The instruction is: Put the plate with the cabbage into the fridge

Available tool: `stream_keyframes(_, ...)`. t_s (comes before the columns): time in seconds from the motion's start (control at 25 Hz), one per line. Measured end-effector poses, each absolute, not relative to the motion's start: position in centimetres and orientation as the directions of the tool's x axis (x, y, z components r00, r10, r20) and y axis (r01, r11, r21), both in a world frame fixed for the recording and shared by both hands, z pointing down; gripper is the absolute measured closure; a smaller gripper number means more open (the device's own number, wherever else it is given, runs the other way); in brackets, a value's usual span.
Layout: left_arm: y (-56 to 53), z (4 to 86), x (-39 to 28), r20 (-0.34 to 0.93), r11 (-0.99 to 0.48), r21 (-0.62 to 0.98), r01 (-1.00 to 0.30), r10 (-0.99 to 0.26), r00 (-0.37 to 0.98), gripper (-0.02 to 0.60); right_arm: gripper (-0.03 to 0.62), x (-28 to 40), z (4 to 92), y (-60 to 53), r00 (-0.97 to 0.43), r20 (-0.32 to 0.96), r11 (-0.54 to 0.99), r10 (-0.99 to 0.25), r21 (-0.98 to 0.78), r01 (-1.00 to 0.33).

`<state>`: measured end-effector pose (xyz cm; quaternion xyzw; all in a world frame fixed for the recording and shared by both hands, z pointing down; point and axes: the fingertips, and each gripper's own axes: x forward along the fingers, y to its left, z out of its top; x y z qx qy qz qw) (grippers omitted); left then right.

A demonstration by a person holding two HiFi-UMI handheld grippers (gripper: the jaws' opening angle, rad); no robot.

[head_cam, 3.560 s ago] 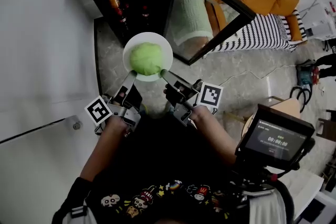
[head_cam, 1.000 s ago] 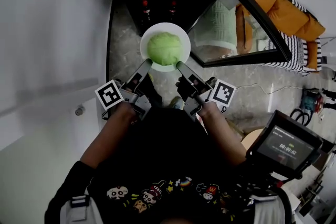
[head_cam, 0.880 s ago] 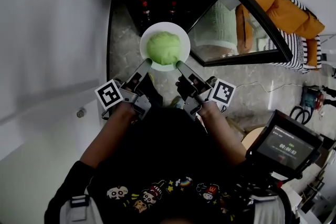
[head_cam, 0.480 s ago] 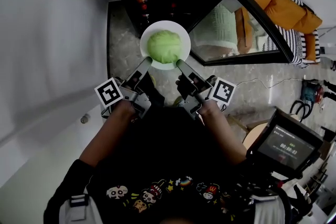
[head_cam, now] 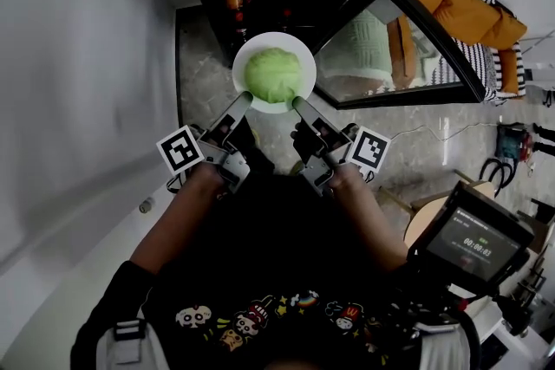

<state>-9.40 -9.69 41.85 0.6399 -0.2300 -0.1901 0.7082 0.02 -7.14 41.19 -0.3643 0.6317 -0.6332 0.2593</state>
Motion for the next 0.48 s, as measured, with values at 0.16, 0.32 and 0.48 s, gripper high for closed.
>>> stream_keyframes(0.16, -10.03, 41.96, -9.25, 0.082, 0.112, 0.993, -0.025, -0.544, 0.835, 0.574, 0.582, 0.15, 41.19, -7.28, -0.59, 0.145, -0.076, -0.794, -0.987, -0.141)
stream_keyframes(0.32, -10.5, 41.88, -8.95, 0.072, 0.102, 0.995, -0.021, -0.528, 0.846, 0.574, 0.582, 0.36, 41.19, -7.5, -0.577, 0.155, -0.085, -0.802, -0.985, -0.148)
stream_keyframes(0.48, -10.4, 42.13, -8.99, 0.076, 0.12, 0.993, -0.014, -0.524, 0.848, 0.574, 0.581, 0.28, 41.22, -7.43, -0.57, 0.168, -0.096, -0.804, -0.983, -0.155)
